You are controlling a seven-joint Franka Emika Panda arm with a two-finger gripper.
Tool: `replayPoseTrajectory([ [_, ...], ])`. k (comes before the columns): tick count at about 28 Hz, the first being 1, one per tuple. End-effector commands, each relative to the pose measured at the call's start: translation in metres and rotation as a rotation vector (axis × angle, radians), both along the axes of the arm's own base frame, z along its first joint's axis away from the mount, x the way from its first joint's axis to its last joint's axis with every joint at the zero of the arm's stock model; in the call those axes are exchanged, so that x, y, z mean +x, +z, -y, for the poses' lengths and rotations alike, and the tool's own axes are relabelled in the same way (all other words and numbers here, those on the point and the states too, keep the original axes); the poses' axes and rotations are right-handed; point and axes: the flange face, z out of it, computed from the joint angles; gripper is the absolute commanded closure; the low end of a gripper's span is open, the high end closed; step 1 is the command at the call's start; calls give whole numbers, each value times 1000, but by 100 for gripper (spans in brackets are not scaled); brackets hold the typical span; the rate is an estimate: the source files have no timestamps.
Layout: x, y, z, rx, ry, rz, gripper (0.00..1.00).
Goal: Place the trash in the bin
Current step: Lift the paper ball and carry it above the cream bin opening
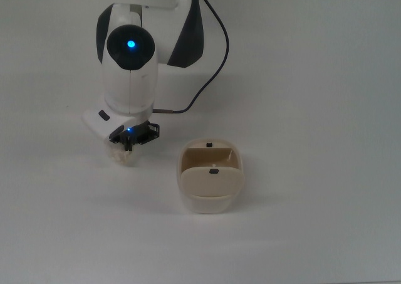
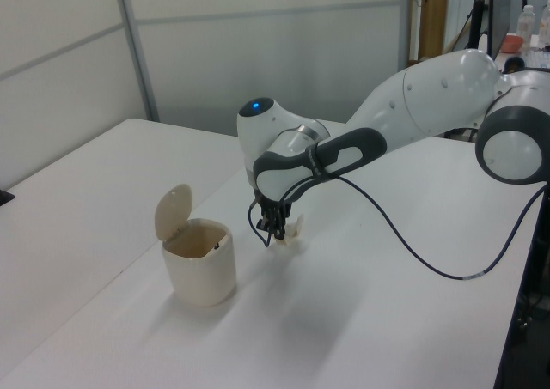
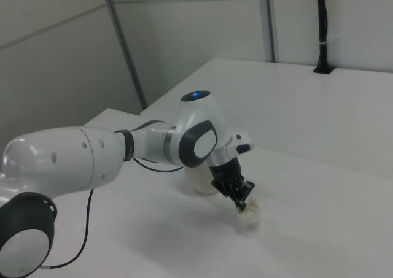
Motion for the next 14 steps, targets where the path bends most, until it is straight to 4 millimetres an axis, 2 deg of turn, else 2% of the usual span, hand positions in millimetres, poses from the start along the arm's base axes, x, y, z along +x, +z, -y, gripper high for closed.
replayPoseTrajectory([
  [1, -9, 50, -10, 3, 6, 70, 100],
  [4, -12, 80, -17, 21, 5, 116, 100],
  [8, -12, 110, -45, 94, 22, 166, 100],
  [12, -14, 124, -67, 126, 53, 193, 100],
  [14, -13, 126, -86, 155, 75, 213, 100],
])
